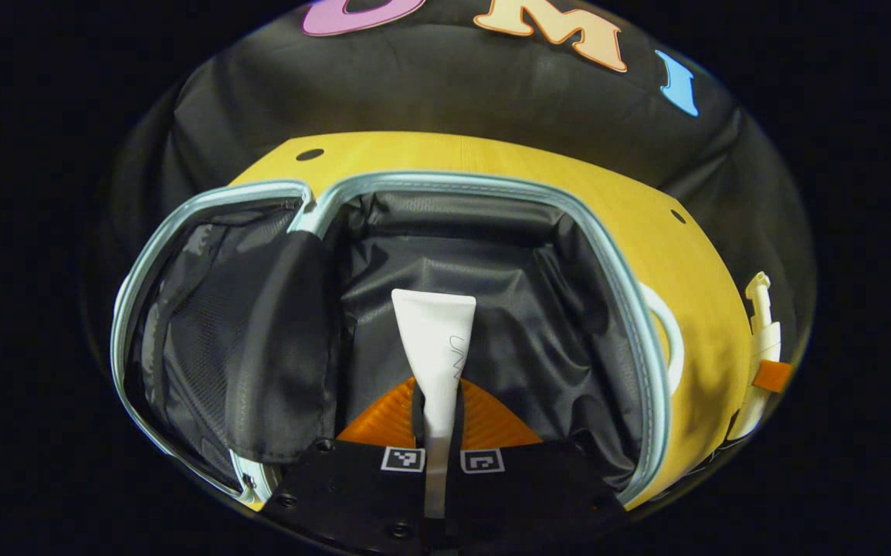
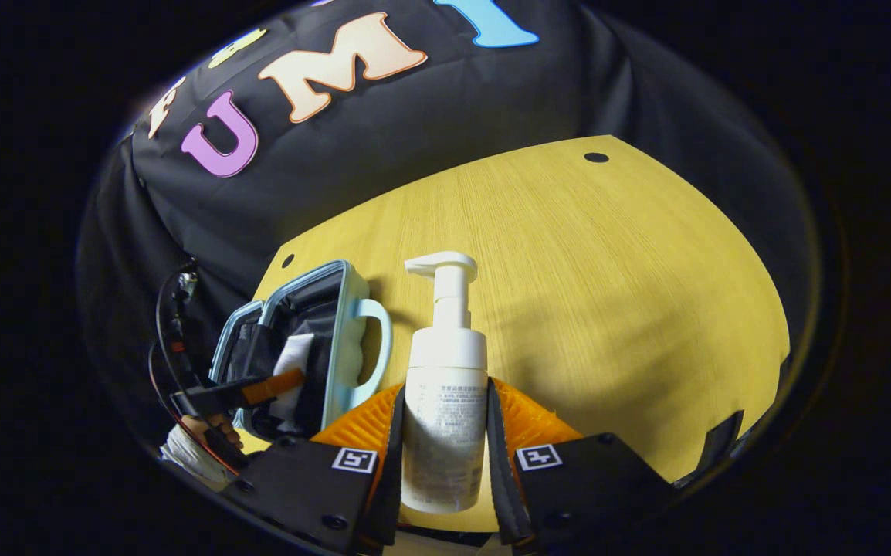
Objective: First open the suitcase, pack the skin care products into it, and then close the suitcase.
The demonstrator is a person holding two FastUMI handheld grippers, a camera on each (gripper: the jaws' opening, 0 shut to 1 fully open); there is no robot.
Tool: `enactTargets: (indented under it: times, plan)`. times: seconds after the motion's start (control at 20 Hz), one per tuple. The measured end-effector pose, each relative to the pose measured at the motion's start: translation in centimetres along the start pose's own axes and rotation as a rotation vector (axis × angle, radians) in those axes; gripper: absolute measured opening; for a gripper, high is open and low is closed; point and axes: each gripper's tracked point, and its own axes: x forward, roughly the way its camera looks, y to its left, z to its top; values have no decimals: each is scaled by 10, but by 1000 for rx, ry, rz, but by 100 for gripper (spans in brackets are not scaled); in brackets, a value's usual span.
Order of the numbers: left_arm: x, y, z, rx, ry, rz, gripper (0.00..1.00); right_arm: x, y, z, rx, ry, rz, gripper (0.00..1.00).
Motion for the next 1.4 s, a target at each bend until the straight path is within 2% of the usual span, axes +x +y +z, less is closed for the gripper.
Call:
enactTargets:
  times: [0.05,0.15,0.25,0.4,0.45,0.5,0.6,0.8,0.95,1.15,1.35,1.4]
  plan:
    - [0,0,7,5,-38,-18,3,1,7,-1,2,2,2,50]
    - [0,1,4,11,-25,-41,6,3,29,0,6,-2,9,50]
    - [-4,-8,10,24,-52,-85,24,7,52,2,-7,-12,27,50]
    - [-33,-16,35,85,-149,-123,93,15,93,2,-31,-13,66,51]
    - [-47,-18,46,104,-187,-138,94,19,106,-1,-40,-6,81,50]
    - [-59,-16,55,116,-220,-150,92,24,117,-3,-48,1,91,50]
    - [-84,0,74,106,-274,-146,92,34,139,-10,-61,20,109,50]
    - [-115,84,99,29,-358,-23,94,64,169,-32,-76,70,130,50]
    - [-127,157,96,-38,-359,94,94,91,175,-51,-111,115,89,49]
    - [-135,228,84,-114,-349,191,95,116,168,-76,-142,179,27,51]
    - [-135,280,70,-156,-326,260,95,127,162,-85,-187,207,-51,49]
    - [-134,292,68,-172,-321,266,95,132,160,-88,-202,209,-72,51]
